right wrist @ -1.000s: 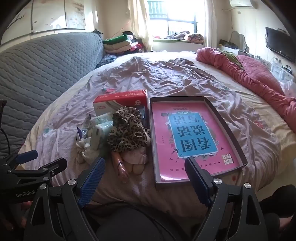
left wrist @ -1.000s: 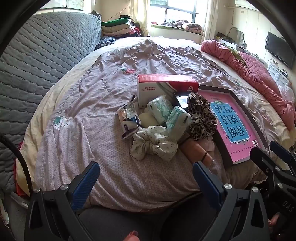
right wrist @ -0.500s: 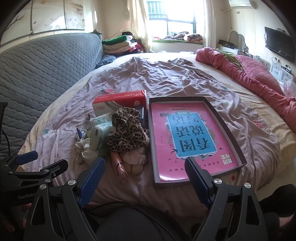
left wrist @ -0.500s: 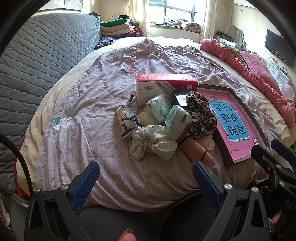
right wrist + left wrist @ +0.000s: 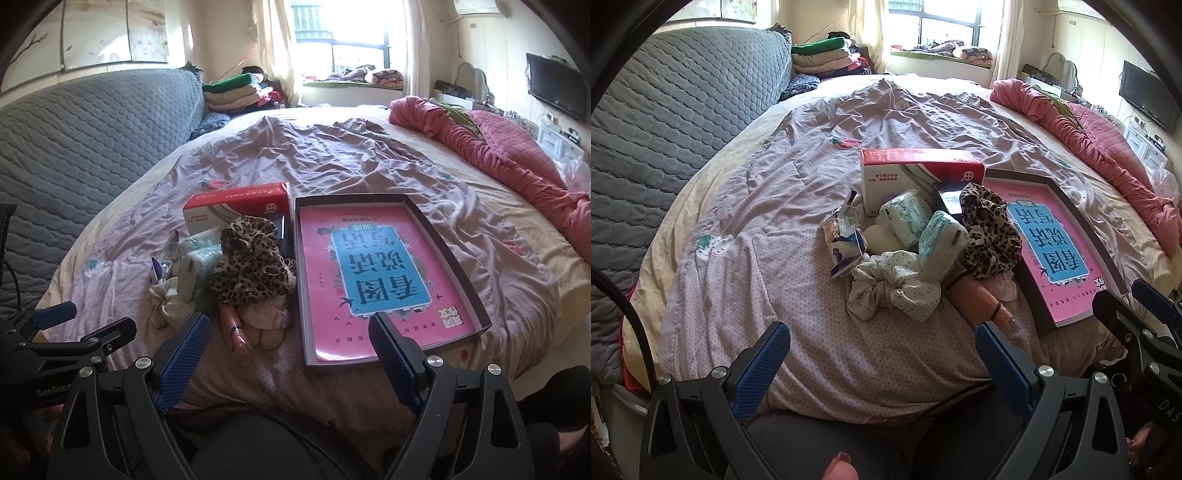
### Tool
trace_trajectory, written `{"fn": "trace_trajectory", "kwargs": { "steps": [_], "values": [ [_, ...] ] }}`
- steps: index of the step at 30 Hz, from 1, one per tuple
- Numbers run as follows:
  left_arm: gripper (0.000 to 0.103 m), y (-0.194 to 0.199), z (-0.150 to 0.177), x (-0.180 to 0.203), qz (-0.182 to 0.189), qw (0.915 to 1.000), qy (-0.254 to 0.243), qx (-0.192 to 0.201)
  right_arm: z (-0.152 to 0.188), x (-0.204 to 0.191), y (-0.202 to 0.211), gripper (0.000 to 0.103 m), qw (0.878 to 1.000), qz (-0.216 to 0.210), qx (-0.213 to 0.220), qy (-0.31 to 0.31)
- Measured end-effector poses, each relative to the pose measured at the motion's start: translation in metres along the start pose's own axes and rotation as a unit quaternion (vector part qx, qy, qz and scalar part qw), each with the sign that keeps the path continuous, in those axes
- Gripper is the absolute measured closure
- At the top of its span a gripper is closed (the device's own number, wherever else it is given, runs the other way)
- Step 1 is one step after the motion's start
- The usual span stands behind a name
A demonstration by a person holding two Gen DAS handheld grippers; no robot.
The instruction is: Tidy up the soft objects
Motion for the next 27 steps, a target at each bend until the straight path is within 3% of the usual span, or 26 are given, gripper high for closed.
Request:
{"fn": "trace_trajectory", "kwargs": {
  "steps": [27],
  "values": [
    [0.002, -0.0012, 0.0017, 0.0009, -0.001, 1.0000, 0.001, 0.001, 0.0015, 0.0034, -0.0036, 0.015, 1.000, -0.008, -0.009, -0.010]
  ]
}}
Point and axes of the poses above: each gripper's, at about its wrist camera, not at the fingertips, and y roughly against the way its jaws point, x to its right, z to its underside, the point moved 10 cm from there along -y, roughly the way its jaws point, and after that the axes turned 13 degrees about -x, right-handed, at the moved point
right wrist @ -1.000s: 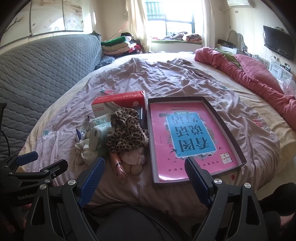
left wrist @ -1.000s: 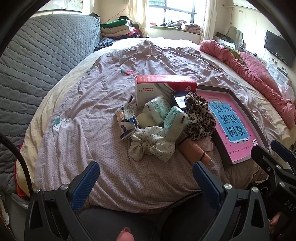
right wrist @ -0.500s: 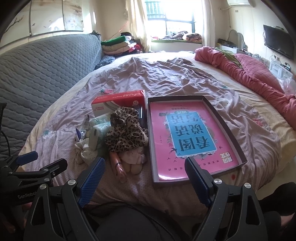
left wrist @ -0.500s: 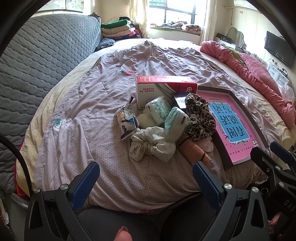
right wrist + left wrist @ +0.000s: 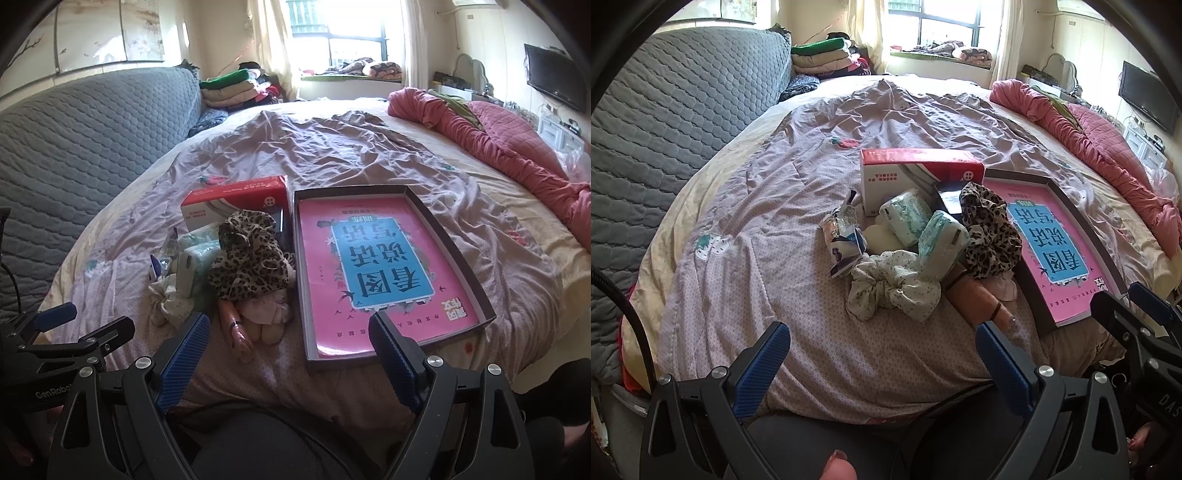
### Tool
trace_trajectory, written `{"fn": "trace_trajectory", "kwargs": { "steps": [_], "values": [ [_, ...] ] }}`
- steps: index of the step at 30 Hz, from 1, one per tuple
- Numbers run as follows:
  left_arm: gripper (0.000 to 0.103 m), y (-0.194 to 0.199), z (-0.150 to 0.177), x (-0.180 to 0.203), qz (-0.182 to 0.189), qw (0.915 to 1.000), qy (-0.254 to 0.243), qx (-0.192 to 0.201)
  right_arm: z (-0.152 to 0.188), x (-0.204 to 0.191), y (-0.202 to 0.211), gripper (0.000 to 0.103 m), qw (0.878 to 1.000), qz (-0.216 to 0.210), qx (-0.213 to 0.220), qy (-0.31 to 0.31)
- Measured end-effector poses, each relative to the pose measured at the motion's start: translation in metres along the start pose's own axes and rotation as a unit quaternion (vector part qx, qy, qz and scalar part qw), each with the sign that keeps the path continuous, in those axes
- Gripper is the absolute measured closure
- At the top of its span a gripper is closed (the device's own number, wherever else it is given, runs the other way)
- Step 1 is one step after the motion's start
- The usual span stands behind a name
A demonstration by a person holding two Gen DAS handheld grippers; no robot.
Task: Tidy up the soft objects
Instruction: 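Grasp the leopard-print scrunchie with the right tool while the left tool grasps the plastic snack packet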
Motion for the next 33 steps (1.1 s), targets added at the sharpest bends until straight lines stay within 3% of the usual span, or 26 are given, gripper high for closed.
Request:
{"fn": "trace_trajectory", "kwargs": {
  "steps": [19, 33],
  "values": [
    [0.002, -0.015, -0.003, -0.022, 0.032, 0.9988, 0.038, -0.003, -0.006, -0.005, -0.021, 0.015, 1.000, 0.008, -0.010, 0.013],
    [0.002, -0.052, -0.036, -0.075, 0.081, 0.9887, 0.125, -0.018, -0.040, -0.002, -0.063, 0.015, 1.000, 0.001, -0.020, 0.000]
  ]
}}
Point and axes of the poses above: each gripper's, at about its wrist camera, not at the fingertips, and y roughly against the way its jaws point, x to its right, z to its underside, the point moved 10 cm from there along -y, roughly the way its jaws point, and after that the axes turned 13 degrees about -x, right-handed, at the moved point
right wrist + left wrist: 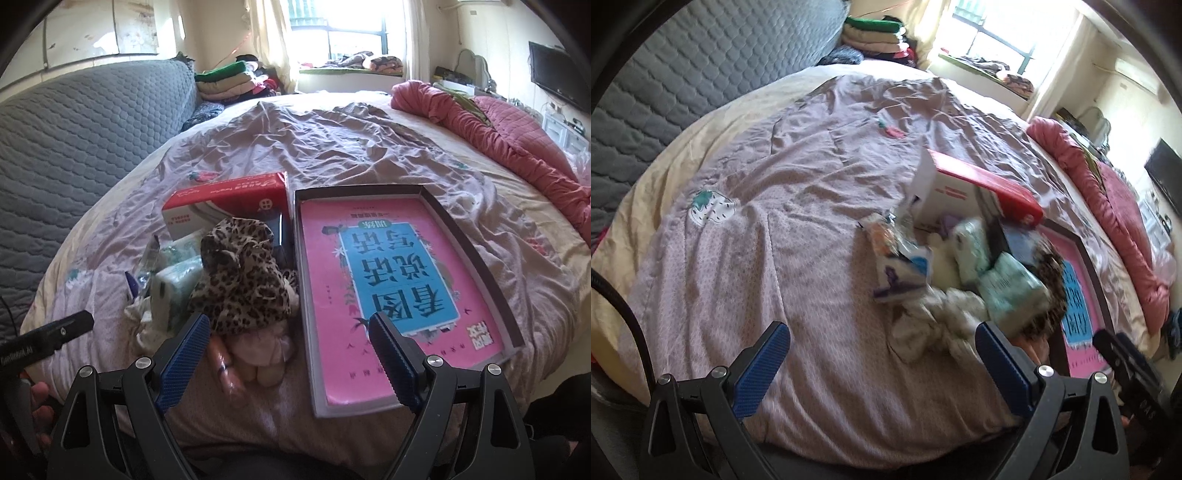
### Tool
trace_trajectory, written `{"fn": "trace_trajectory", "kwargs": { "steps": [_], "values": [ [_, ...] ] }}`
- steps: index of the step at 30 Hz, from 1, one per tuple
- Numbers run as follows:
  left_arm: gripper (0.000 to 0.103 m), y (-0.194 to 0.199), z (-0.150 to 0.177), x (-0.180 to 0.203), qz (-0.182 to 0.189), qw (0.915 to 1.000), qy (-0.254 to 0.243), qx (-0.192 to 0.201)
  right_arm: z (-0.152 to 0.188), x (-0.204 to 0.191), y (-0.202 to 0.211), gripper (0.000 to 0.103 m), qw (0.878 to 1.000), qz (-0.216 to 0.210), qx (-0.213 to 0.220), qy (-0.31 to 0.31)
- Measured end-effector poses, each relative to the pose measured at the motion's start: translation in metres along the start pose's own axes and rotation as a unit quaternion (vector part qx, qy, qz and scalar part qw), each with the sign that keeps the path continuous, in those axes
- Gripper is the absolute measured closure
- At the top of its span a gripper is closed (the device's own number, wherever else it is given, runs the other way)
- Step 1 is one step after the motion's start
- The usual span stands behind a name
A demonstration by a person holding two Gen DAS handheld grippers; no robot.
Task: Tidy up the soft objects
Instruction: 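Grasp the leopard-print scrunchie with the right tool while the left tool grasps the plastic snack packet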
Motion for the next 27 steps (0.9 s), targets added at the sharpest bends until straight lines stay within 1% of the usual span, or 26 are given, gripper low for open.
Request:
{"fn": "trace_trajectory", "kwargs": {
  "steps": [5, 8, 12, 15, 18, 21, 23, 25, 26, 27],
  "values": [
    [0.002, -0.015, -0.029, -0.010, 0.007, 0.9996, 0.028, -0.005, -0.011, -0.004, -0.019, 0.015, 1.000, 0.002, -0.010, 0.018],
    [0.002, -0.027, -0.044, -0.012, 0.028, 0.9984, 0.047, -0.013, -0.016, -0.006, -0.031, 0.015, 1.000, 0.001, -0.015, 0.026],
    [0.002, -0.043, -0.058, -0.010, 0.042, 0.9974, 0.053, -0.027, -0.024, -0.004, -0.044, 0.015, 0.999, -0.007, -0.021, 0.025],
    [0.003, -0.058, -0.064, -0.008, 0.051, 0.9964, 0.054, -0.040, -0.032, -0.004, -0.049, 0.015, 0.999, -0.018, -0.022, 0.023],
    [0.005, -0.072, -0.064, -0.010, 0.055, 0.9952, 0.058, -0.056, -0.041, -0.006, -0.053, 0.015, 0.999, -0.014, -0.021, 0.036],
    [0.007, -0.082, -0.062, -0.013, 0.059, 0.9938, 0.064, -0.068, -0.047, -0.013, -0.059, 0.015, 0.998, -0.032, -0.019, 0.046],
    [0.009, -0.085, -0.061, -0.016, 0.059, 0.9935, 0.068, -0.069, -0.049, -0.017, -0.064, 0.018, 0.997, -0.043, -0.027, 0.052],
    [0.011, -0.089, -0.063, -0.017, 0.061, 0.9935, 0.066, -0.070, -0.050, -0.021, -0.067, 0.029, 0.997, -0.044, -0.030, 0.059],
    [0.012, -0.090, -0.064, -0.018, 0.059, 0.9936, 0.067, -0.070, -0.050, -0.023, -0.069, 0.032, 0.996, -0.045, -0.032, 0.065],
    [0.013, -0.093, -0.064, -0.018, 0.059, 0.9935, 0.067, -0.071, -0.049, -0.026, -0.070, 0.037, 0.996, -0.050, -0.034, 0.067]
  ]
}}
Point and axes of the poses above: each gripper's, at about its wrist camera, not at the fingertips, and y roughly against the way its jaws point, x to its right, z to its underside, the point moved 10 cm from there along -y, roughly the way its jaws point, and after that the axes turned 13 degrees about -x, right-handed, at the moved point
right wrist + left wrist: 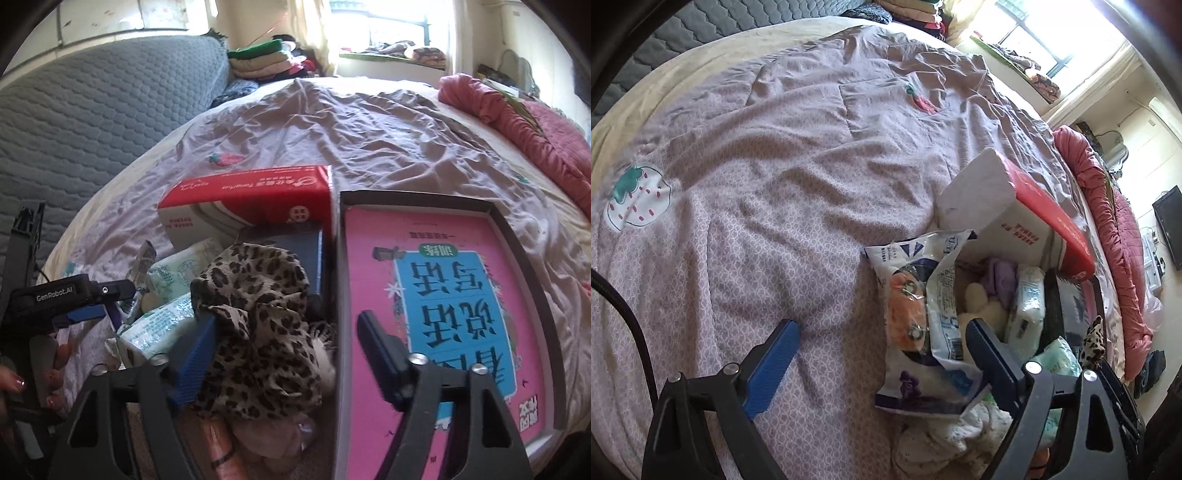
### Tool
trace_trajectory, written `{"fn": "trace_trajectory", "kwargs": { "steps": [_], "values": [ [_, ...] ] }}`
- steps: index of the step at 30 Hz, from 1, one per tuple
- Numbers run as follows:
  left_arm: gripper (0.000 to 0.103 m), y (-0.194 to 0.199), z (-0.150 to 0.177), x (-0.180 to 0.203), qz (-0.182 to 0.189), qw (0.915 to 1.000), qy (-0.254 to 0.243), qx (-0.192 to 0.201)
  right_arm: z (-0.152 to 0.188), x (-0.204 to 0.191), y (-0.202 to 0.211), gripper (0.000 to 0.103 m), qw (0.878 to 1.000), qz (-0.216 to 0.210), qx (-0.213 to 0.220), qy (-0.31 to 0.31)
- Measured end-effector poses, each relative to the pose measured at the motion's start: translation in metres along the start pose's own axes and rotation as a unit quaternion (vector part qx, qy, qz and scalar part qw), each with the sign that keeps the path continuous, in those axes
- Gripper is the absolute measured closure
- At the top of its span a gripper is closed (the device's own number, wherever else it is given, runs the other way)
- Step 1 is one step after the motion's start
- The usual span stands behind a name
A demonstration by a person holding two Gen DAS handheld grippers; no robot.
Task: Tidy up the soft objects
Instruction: 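Grasp the leopard-print scrunchie with the right tool while the left tool grasps the plastic snack packet, then carry both items onto the pink tray and open both tools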
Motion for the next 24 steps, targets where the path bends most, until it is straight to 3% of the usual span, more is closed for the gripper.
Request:
{"fn": "trace_trajectory", "kwargs": {
  "steps": [7, 9, 12, 13, 19, 24],
  "values": [
    [0.024, -0.007, -0.002, 0.004, 0.001, 1.0000, -0.006, -0.005, 0.001, -0.014, -0.007, 0.070, 0.998, -0.056, 0.002, 0.004],
    [0.029, -0.010, -0.003, 0.006, -0.004, 0.9999, -0.013, -0.004, 0.001, -0.016, -0.008, 0.073, 0.998, -0.065, 0.001, 0.000],
    [0.059, -0.013, -0.003, 0.016, 0.008, 0.9995, -0.030, -0.006, 0.001, -0.018, -0.006, 0.082, 0.997, -0.076, 0.006, 0.003],
    [0.061, -0.015, -0.002, 0.018, 0.012, 0.9994, -0.031, -0.011, 0.000, -0.017, -0.004, 0.086, 0.997, -0.078, 0.009, 0.002],
    [0.064, -0.011, -0.002, 0.019, 0.013, 0.9988, -0.047, 0.003, -0.001, -0.010, 0.006, 0.092, 0.996, -0.085, 0.024, -0.013],
    [0.064, 0.015, 0.007, 0.026, 0.004, 0.9973, -0.067, 0.031, -0.003, -0.005, 0.018, 0.092, 0.996, -0.079, 0.038, -0.019]
  ]
}}
Point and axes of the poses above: each gripper's, at about its wrist camera, not at the fingertips, and y roughly against the way its jaws point, x to its right, z to its underside, the point moved 10 cm from there along -y, roughly the way its jaws point, and after that the axes turned 13 degrees about -x, right-handed, at the moved point
